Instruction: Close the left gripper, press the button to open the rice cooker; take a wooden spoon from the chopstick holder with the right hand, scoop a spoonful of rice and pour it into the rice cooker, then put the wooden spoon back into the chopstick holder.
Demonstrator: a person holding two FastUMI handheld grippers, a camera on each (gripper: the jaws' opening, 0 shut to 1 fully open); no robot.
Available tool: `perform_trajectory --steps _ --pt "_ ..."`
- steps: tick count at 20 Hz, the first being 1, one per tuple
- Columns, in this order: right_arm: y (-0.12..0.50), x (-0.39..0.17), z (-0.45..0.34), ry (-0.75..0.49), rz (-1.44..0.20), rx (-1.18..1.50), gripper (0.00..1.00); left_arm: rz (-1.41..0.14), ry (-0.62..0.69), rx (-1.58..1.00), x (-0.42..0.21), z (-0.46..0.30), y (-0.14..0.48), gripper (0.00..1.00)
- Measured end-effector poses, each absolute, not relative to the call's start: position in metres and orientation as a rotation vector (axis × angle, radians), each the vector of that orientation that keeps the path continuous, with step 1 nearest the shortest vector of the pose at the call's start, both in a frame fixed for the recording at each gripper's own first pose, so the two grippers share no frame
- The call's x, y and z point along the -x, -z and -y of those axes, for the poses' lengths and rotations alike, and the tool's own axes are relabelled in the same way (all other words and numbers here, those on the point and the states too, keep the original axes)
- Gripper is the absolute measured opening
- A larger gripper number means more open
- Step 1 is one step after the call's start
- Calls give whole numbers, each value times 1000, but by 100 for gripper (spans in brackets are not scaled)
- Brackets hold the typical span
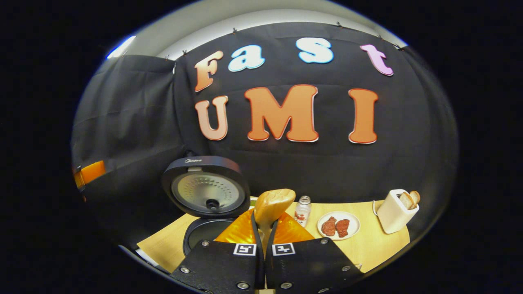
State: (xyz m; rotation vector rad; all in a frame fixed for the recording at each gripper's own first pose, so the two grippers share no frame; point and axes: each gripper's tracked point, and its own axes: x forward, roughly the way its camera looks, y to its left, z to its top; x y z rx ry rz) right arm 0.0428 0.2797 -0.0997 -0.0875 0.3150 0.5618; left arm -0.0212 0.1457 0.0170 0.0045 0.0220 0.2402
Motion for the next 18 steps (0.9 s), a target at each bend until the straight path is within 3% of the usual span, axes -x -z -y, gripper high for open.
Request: perform_trajectory --steps 12,18 --pt "102 -40 -92 -253 -353 -43 0 4 -211 -15 31 -120 -30 100" --pt "154 -32 -41 -149 -423 -100 0 1 -204 -31 36 -112 -30 100"
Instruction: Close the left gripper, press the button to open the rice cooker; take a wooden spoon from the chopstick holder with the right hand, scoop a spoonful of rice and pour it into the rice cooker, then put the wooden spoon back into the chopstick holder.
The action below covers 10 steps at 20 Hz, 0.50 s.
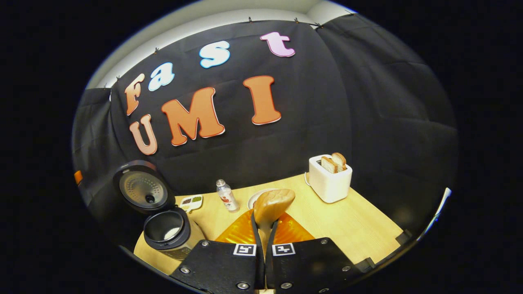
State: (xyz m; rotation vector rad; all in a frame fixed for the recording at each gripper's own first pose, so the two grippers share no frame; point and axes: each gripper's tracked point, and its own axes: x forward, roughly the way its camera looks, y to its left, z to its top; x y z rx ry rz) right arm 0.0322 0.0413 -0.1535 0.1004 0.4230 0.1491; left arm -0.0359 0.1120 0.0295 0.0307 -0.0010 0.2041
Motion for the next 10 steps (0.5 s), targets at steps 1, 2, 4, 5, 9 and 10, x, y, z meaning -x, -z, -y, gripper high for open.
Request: perform_trajectory --steps 1,2,4,5,9,10 --pt "165 -32 -37 -138 -437 -115 0 5 -208 -37 38 -112 -30 100" --pt "184 -34 -35 -123 -449 -132 0 4 -209 -39 39 -110 -26 100" --pt "210 -39 -30 -96 -478 -161 0 -12 -212 -38 41 -111 -21 100" --pt "224 -40 -29 -86 -495 -171 0 -19 -218 -38 43 -113 -20 99" --pt "269 -46 -27 -66 -550 -210 0 -47 -239 -32 45 -121 -12 99" --pt "277 -48 -27 -64 -564 -225 0 -51 -244 -33 46 -123 -10 100"
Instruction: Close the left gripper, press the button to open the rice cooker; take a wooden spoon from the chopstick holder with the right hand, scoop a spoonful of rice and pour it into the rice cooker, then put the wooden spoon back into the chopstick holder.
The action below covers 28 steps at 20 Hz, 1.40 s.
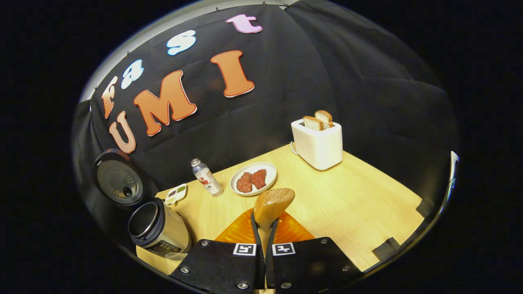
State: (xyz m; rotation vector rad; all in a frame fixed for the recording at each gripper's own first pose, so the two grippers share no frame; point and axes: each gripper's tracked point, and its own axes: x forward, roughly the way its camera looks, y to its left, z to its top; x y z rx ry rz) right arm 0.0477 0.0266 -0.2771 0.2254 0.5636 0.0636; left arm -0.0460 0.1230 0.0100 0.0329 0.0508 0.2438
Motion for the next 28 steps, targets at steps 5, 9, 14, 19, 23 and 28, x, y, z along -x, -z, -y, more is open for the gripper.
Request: perform_trajectory --steps 5,9,14,19,23,28 --pt "298 -51 -22 -58 -572 -305 0 -64 -259 -40 47 -129 0 100" --pt "312 -51 -10 -26 -597 -324 1 -78 -252 -11 42 -127 4 100" --pt "315 -50 2 14 -628 -306 16 -63 -246 -19 37 -123 -4 100" --pt "304 -44 24 67 -653 -241 51 -57 -224 -9 28 -115 -13 100" --pt "280 -50 44 96 -630 -147 94 -49 -212 9 17 -110 -24 100" --pt "221 -69 45 84 -545 -109 95 -27 -231 -35 -8 -107 -42 100"
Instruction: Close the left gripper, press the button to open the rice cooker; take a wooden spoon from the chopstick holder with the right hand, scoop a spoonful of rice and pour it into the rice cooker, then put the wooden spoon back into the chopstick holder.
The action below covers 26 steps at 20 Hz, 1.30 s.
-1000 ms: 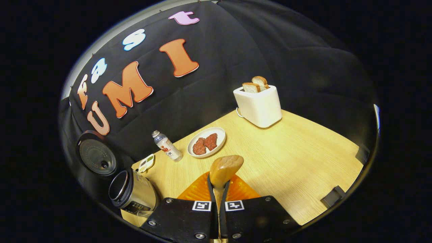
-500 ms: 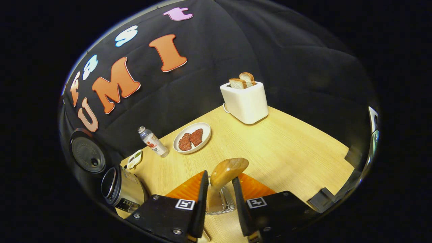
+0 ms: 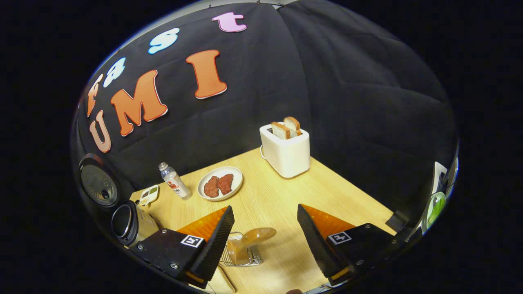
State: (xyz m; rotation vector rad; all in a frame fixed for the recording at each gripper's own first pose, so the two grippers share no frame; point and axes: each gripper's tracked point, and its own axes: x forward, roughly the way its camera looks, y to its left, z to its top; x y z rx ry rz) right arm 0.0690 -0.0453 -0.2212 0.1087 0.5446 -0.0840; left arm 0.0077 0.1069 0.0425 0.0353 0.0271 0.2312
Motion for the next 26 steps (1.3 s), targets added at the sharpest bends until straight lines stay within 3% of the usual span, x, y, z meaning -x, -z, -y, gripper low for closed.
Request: perform_trajectory --steps 7,13,19,26 --pt "136 -91 32 39 -434 -30 95 25 -186 -51 -89 -81 -86 100" --pt "103 -92 29 0 -400 -10 95 9 -103 -83 -179 -52 -102 100" --pt "34 -89 30 -18 -291 78 95 -117 -71 -15 -250 -50 -42 100" --pt "5 -81 22 -54 -235 66 95 -229 -79 -63 -257 -43 13 100"
